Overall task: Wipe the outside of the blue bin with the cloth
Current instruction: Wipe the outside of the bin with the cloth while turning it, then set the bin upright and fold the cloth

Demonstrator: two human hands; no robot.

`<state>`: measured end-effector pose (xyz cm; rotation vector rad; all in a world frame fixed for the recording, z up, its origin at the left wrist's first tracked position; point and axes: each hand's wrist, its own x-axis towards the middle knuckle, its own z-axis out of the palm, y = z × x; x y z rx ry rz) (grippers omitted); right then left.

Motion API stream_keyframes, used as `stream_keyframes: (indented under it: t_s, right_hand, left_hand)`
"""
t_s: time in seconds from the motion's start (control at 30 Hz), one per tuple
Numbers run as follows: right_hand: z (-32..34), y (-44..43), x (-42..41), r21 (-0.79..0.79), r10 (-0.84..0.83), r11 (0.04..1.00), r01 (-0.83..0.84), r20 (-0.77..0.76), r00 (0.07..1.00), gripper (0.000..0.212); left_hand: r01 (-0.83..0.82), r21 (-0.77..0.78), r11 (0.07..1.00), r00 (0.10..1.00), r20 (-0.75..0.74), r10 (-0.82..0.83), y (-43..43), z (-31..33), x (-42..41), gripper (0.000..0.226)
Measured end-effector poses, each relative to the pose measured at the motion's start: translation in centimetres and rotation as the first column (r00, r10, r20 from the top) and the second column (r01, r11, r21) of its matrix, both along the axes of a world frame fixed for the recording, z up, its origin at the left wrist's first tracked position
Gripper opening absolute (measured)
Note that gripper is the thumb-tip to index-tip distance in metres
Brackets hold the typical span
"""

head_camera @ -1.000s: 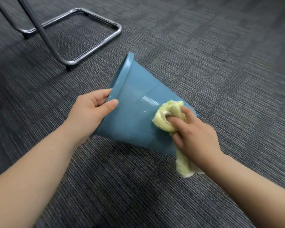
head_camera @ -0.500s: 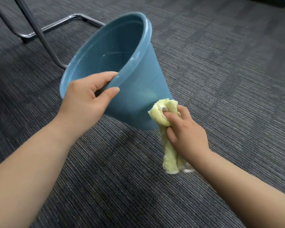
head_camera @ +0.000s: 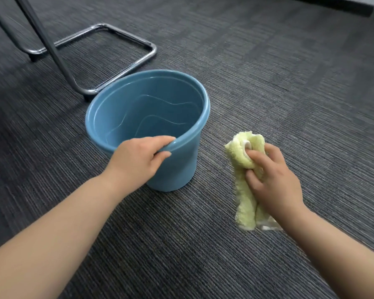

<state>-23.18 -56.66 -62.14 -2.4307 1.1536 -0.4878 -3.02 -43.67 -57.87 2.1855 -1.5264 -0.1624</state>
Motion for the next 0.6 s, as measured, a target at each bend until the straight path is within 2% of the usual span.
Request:
stream_keyframes:
  t_s: [0.17, 0.3, 0.43, 0.5, 0.6]
  right_hand:
    - [0.1, -0.2, -0.7, -0.02, -0.006, 1.0, 0.007, 0.055, 0.998, 0.034]
    - [0.3, -0.5, -0.9, -0.044, -0.028, 0.999, 0.032, 0.102, 0.994, 0.034]
    - [1.3, -1.1, -0.7, -0.106, -0.031, 0.993, 0.049, 0.169, 0.985, 0.033]
    - [2.7, -2.0, -0.3, -0.193, -0.01, 0.98, 0.055, 0.223, 0.975, 0.029]
    - [5.4, -3.4, 0.6, -0.246, -0.032, 0.961, 0.128, 0.361, 0.932, 0.031]
  left_hand:
    - [0.046, 0.008, 0.999, 0.998, -0.033, -0.046, 0.2, -1.1, -1.2, 0.03]
    - [0.019, -0.002, 1.0, 0.998, -0.06, -0.019, 0.4, -1.7, -1.5, 0.039]
    - [0.021, -0.122, 0.992, 0.992, -0.123, -0.036, 0.3, -0.9, -2.0, 0.046]
    - [0.003, -0.211, 0.978, 0.982, -0.186, -0.043, 0.0, 0.1, -2.5, 0.043]
    - [-0.047, -0.27, 0.962, 0.928, -0.369, -0.058, -1.2, 2.1, -3.0, 0.035]
